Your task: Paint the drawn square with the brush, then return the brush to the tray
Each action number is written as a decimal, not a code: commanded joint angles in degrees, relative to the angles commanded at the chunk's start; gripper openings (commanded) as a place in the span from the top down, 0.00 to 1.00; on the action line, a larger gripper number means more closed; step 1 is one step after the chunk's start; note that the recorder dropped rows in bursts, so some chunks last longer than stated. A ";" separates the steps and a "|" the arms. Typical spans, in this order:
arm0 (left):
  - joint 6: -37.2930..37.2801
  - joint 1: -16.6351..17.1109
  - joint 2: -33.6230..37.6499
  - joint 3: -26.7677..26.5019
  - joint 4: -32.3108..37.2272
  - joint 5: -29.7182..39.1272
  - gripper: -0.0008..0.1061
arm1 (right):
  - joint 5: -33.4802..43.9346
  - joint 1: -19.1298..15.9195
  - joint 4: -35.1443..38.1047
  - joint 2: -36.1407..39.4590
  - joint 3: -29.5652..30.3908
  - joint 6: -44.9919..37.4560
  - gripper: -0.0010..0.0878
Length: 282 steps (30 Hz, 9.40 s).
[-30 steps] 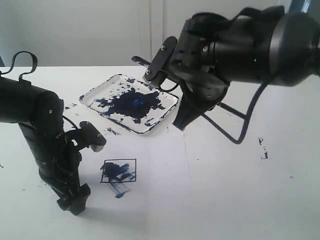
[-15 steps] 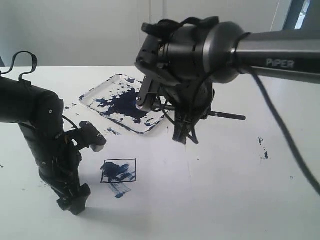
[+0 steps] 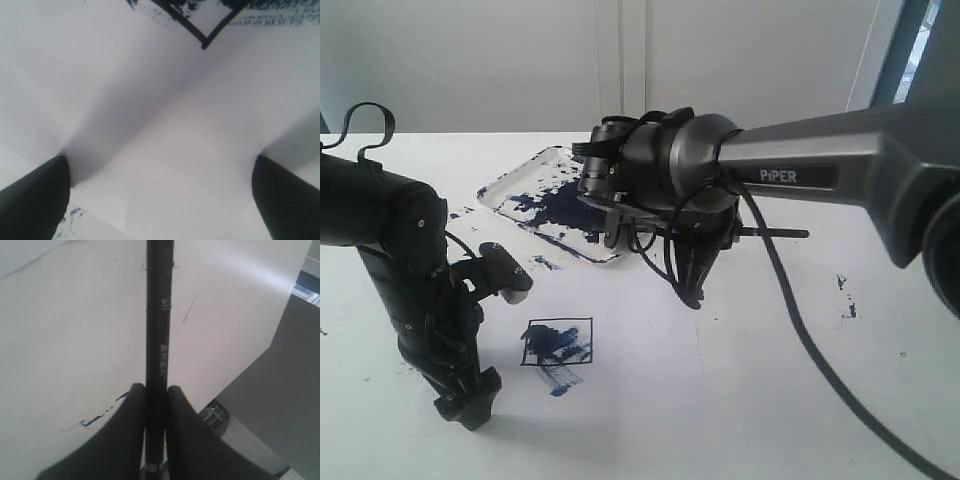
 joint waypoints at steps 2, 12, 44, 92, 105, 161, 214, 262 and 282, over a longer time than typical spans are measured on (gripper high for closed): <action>0.00 0.00 0.00 0.00 0.00 0.00 0.07 | 0.00 0.00 -1.08 0.24 0.00 0.63 0.99; 0.00 0.00 0.00 0.00 0.00 0.00 0.07 | 0.00 0.00 -3.19 0.24 0.00 6.93 0.99; 0.12 0.00 0.00 0.00 0.00 -0.25 0.07 | 0.00 2.36 6.48 -6.35 0.00 0.30 0.99; 0.12 0.00 0.00 0.00 0.00 -0.50 0.07 | 0.00 10.33 22.07 -18.62 17.63 -3.87 0.99; 0.12 0.00 0.00 0.00 0.00 -0.37 0.07 | 0.00 12.27 26.86 -21.25 17.63 -4.07 0.99; 0.48 0.00 -0.88 0.00 0.00 -0.40 0.07 | 0.00 10.84 18.72 -15.63 22.31 -3.45 0.99; 0.48 0.00 -0.88 0.00 0.00 -0.41 0.07 | 0.00 12.00 15.64 -14.35 22.31 -2.33 0.99; 0.48 0.00 -0.88 0.00 0.00 -0.75 0.07 | 0.00 16.64 13.21 -14.24 25.60 -0.67 0.99; 0.48 0.00 -0.88 0.00 0.00 -0.41 0.07 | 0.00 18.82 4.55 -15.23 25.60 6.28 0.99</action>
